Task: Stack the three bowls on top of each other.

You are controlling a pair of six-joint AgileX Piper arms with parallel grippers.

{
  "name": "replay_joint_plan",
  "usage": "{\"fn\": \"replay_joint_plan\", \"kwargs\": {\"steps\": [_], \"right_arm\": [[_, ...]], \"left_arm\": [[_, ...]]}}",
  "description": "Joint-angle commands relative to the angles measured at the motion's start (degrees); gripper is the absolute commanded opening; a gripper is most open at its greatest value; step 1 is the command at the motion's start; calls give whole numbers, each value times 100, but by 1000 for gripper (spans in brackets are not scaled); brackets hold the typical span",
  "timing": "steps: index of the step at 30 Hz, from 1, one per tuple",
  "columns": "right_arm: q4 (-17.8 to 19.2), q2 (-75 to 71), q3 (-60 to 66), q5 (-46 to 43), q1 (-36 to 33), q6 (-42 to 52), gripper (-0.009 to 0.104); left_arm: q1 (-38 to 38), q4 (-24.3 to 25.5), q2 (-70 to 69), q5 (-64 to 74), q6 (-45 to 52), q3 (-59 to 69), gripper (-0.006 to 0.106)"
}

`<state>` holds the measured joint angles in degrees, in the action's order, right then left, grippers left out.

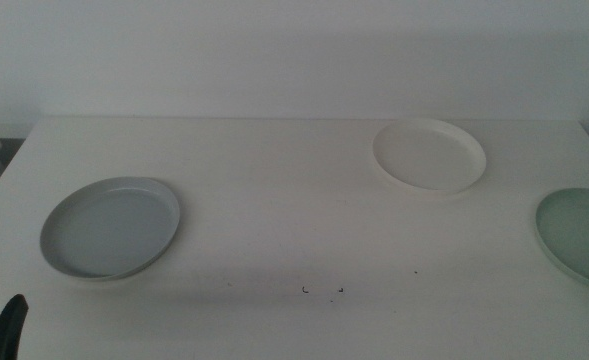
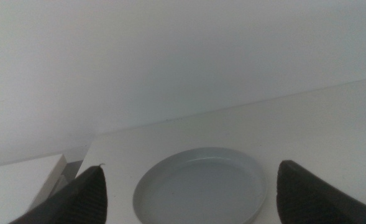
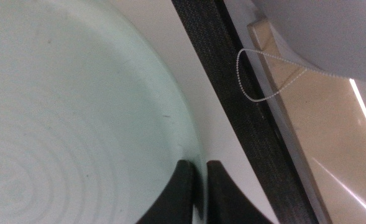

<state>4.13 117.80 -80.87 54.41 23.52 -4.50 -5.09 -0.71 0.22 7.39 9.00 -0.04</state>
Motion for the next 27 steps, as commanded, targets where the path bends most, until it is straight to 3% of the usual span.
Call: {"fn": "replay_joint_plan", "kwargs": {"steps": [1,6,10,19,27], "right_arm": [[101,-294,23,141,41,6,-3],[-865,-1278,10,189,-209,450,-3],[-1279,-1553,-304,522,-931,450,-2],[-1870,-594,-1148,324,-3209,450,-2],[-2343,375,-1616,236,-4103,450,-2]], "left_arm": [[-6,-9,-22,-79,-25,4,94],[-6,-9,-22,-79,-25,4,94],[-6,-9,-22,-79,-25,4,94],[-6,-9,-22,-79,-25,4,94],[-6,-9,-22,-79,-25,4,94]]}}
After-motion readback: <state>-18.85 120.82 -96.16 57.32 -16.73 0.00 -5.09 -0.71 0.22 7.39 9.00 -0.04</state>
